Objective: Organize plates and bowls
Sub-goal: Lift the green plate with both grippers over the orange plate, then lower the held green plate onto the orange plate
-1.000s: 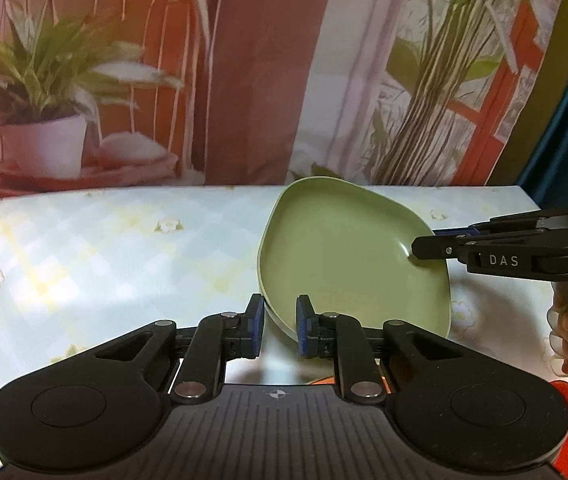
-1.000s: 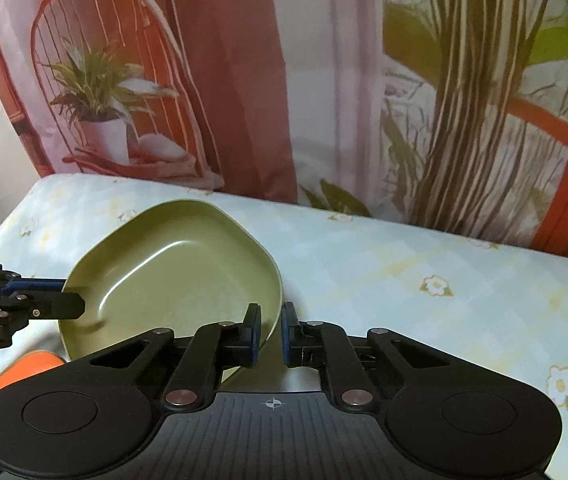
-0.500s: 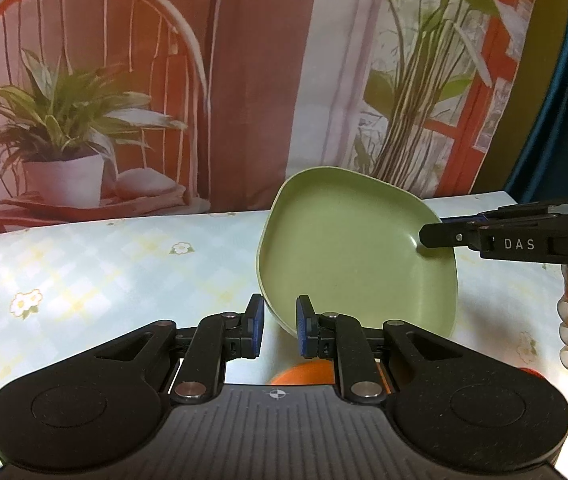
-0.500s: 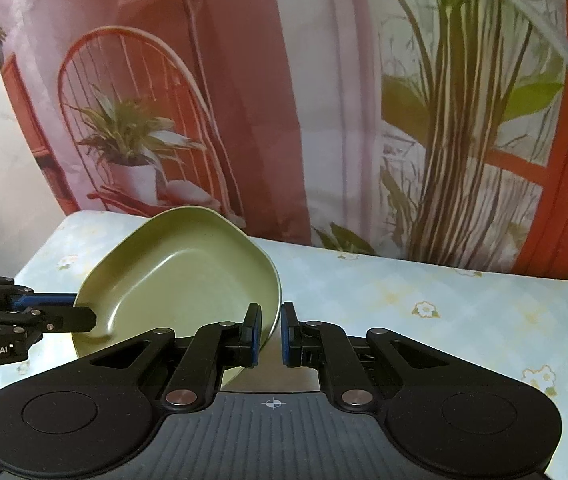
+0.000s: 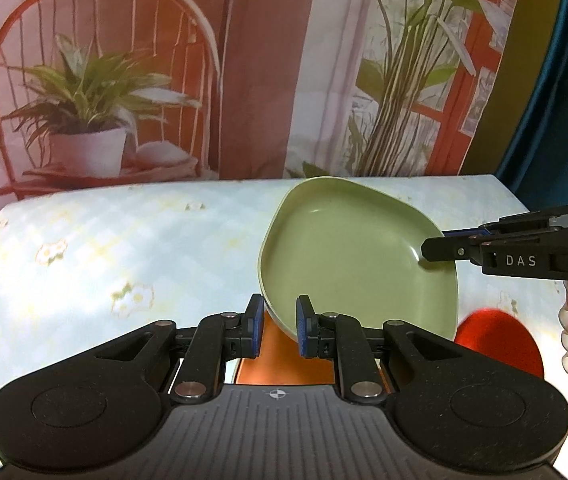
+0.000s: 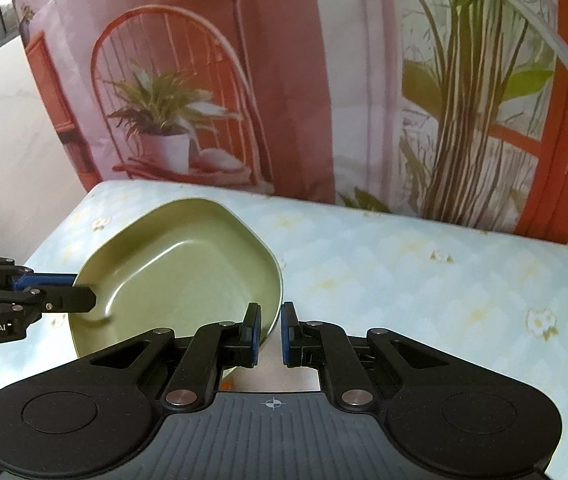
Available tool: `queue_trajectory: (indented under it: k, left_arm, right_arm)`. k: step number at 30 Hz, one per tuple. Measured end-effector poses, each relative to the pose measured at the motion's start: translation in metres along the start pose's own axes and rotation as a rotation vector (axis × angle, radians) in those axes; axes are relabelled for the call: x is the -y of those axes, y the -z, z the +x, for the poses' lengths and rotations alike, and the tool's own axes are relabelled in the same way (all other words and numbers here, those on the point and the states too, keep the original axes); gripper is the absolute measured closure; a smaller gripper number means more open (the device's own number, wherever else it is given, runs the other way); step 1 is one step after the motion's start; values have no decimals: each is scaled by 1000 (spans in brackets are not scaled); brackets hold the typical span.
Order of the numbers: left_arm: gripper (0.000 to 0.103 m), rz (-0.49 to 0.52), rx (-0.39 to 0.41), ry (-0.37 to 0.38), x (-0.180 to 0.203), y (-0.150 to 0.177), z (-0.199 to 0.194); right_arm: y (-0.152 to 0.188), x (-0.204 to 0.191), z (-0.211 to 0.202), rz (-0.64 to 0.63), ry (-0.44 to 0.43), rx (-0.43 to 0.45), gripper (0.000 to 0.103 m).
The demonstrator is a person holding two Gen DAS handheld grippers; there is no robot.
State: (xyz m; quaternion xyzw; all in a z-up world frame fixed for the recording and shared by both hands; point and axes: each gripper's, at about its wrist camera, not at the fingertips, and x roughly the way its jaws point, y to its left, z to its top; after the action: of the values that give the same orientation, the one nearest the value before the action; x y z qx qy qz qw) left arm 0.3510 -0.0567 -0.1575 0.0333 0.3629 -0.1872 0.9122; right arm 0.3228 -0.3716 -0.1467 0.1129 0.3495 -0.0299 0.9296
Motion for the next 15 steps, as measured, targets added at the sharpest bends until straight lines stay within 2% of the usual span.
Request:
queue_trajectory:
  k: [15]
  left_arm:
    - [85,-59,-51,4,-5,42,-3]
  right_arm:
    - [33,-25,-1,-30,-2,-70,93]
